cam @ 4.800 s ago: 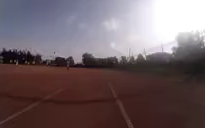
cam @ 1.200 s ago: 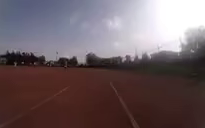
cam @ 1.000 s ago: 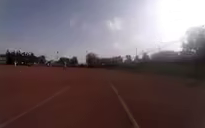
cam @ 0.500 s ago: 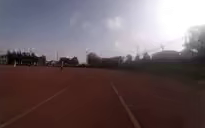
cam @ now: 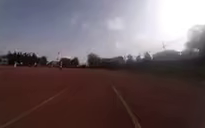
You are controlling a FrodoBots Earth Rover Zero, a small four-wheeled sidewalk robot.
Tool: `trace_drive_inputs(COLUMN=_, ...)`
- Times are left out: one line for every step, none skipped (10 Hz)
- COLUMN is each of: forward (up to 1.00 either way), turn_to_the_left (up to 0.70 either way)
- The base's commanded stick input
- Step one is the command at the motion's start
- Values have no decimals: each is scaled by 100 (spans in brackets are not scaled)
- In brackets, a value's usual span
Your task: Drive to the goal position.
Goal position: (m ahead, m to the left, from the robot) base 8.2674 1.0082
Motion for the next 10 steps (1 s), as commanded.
trace_drive_inputs(forward=70, turn_to_the_left=0)
trace_drive_inputs(forward=70, turn_to_the_left=0)
trace_drive_inputs(forward=70, turn_to_the_left=0)
trace_drive_inputs(forward=70, turn_to_the_left=0)
trace_drive_inputs(forward=70, turn_to_the_left=0)
trace_drive_inputs(forward=70, turn_to_the_left=0)
trace_drive_inputs(forward=70, turn_to_the_left=0)
trace_drive_inputs(forward=70, turn_to_the_left=0)
trace_drive_inputs(forward=70, turn_to_the_left=0)
trace_drive_inputs(forward=70, turn_to_the_left=0)
